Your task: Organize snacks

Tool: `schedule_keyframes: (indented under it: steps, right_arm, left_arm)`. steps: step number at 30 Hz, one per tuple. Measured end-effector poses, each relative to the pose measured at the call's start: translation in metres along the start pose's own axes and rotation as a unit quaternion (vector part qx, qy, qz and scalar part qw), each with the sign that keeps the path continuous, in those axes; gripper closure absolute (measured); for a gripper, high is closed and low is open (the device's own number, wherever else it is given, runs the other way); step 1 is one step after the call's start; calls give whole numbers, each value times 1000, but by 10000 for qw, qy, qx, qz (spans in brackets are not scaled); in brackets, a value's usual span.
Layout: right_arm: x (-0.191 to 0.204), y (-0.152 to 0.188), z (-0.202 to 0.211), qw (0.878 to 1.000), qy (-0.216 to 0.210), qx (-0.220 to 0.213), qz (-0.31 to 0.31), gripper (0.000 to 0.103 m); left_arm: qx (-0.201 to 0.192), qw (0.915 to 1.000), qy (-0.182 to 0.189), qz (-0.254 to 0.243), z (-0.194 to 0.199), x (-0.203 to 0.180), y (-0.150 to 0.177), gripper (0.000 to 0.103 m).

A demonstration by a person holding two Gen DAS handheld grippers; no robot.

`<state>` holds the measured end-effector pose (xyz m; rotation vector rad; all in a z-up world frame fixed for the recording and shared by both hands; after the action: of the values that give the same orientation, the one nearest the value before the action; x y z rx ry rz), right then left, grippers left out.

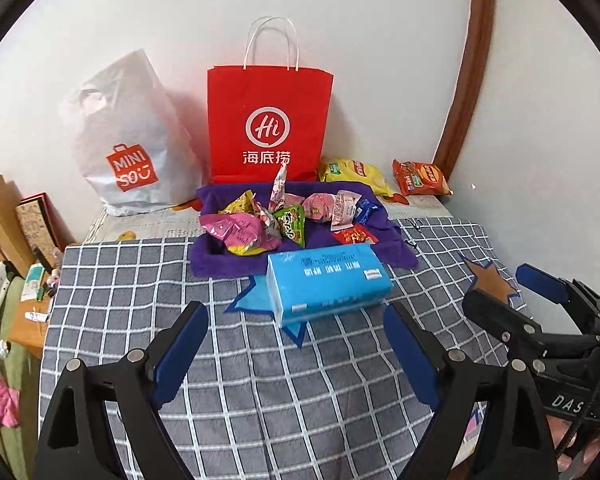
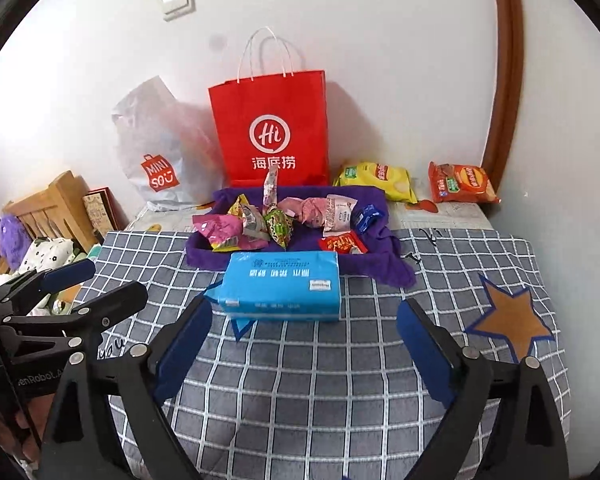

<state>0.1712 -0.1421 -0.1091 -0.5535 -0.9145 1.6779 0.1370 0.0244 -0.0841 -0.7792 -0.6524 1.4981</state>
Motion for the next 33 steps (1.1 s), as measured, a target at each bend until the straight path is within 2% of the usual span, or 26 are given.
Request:
schedule_keyframes:
  steps: [4,8,13,20,33]
  right_arm:
    - [-2,16,22,9999,64,-88,-90,6]
    - [-2,25,43,9994,277,-216,5,6]
    - [-2,31,62,9992,294,-279,-20,5]
    - [-10,38,68,9986,464,-263,-26,6]
    - [-8,39,69,9986,458,-268,45,6]
  left_arm:
    - [-166,9998,-114,-58,21,-4,11,14]
    - [-231,9997,-90,-48,36,-6,19,14]
    - [-327,9994,-72,-41,50,-10,25,14]
    - [-351,9994,-55,-24,55,-12,28,13]
    - [-346,9994,-59,-22,56,-10,28,13]
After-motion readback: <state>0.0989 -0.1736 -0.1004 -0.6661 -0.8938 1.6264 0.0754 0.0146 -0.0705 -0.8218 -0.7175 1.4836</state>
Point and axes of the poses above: each gripper's, at about its wrist camera, not at the fingertips, and z roughly against the way its jaws point, x to its left, y to its underside, the point moved 8 cm from there along -z, roughly the way its jaws point, and after that the axes turned 5 degrees about -x, right-handed, at the moved point
